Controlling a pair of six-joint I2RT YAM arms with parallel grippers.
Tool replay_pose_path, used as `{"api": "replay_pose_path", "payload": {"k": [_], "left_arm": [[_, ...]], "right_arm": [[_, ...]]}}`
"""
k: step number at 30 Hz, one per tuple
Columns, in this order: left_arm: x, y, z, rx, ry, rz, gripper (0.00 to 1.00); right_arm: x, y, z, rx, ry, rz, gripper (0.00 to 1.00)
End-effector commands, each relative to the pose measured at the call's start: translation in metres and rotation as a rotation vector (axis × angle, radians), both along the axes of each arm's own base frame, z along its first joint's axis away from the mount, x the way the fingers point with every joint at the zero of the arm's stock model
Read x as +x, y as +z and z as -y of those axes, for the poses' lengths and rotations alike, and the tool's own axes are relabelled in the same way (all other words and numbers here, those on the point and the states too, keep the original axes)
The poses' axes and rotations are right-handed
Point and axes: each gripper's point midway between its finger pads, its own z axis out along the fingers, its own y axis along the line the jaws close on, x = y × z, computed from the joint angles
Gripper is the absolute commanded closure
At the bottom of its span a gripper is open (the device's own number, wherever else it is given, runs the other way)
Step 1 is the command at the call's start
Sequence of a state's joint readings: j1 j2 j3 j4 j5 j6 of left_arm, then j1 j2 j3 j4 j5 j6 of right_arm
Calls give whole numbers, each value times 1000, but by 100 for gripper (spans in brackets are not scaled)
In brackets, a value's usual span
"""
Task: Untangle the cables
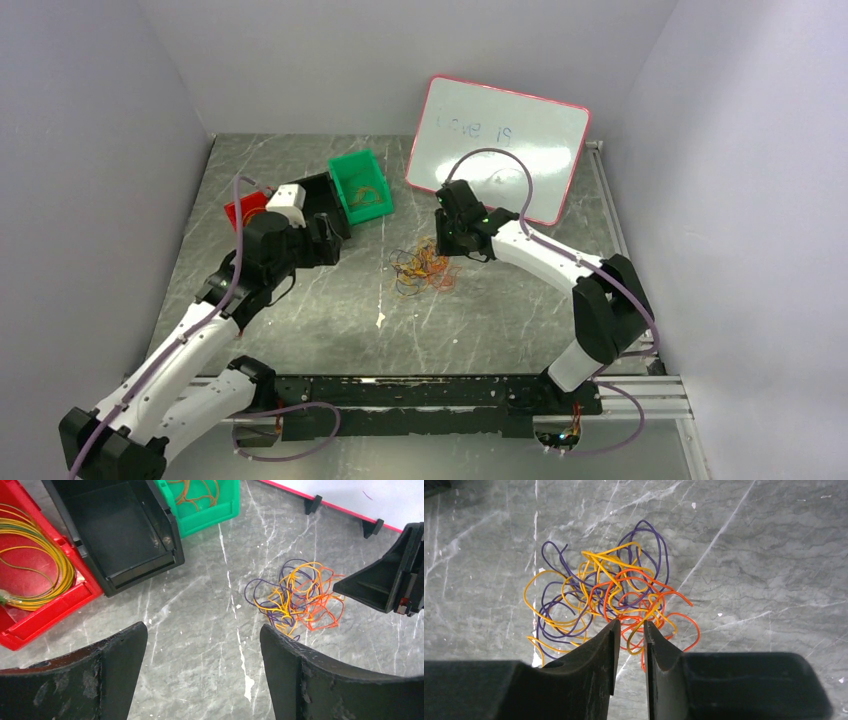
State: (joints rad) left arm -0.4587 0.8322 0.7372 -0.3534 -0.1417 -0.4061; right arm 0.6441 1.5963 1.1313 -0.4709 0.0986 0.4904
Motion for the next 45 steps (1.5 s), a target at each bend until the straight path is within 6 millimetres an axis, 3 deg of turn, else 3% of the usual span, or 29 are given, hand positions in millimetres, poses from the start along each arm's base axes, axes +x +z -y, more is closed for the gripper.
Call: {"api": "replay_pose_path", "payload": {"k": [1, 6, 10, 15, 19, 22, 26, 31, 35, 39, 45], "left_arm": [[6, 13, 13, -24, -9, 42, 12], [6, 11, 26, -19, -30, 42, 12], [6, 10, 39, -35, -58, 45, 12], [7, 13, 53, -68, -101, 76, 12], [9, 24, 64, -119, -153, 170, 7], [11, 33, 69, -147, -180, 258, 0], [15, 49, 74, -142, -229, 397, 0], [13, 74, 80, -165, -280, 614, 0], [10, 88, 89, -172, -334, 743, 0], [5, 96, 114, -164, -431, 807, 0], [-21, 94, 158, -145, -609, 895, 0]], "right_arm": [[2, -6, 1, -23, 2, 6, 75], [-1, -7, 6, -39, 6, 8, 81], [-4, -8, 7, -41, 12, 3, 93], [-4, 3, 9, -34, 11, 28, 100], [-5, 38, 0, 41, 43, 76, 100], [-6, 83, -15, 148, 108, 144, 100], [-14, 144, -30, 275, 205, 249, 100], [-26, 195, -36, 356, 279, 319, 100], [-31, 224, -38, 397, 310, 365, 100], [-31, 244, -43, 449, 311, 401, 100], [-20, 254, -51, 511, 268, 420, 100]]}}
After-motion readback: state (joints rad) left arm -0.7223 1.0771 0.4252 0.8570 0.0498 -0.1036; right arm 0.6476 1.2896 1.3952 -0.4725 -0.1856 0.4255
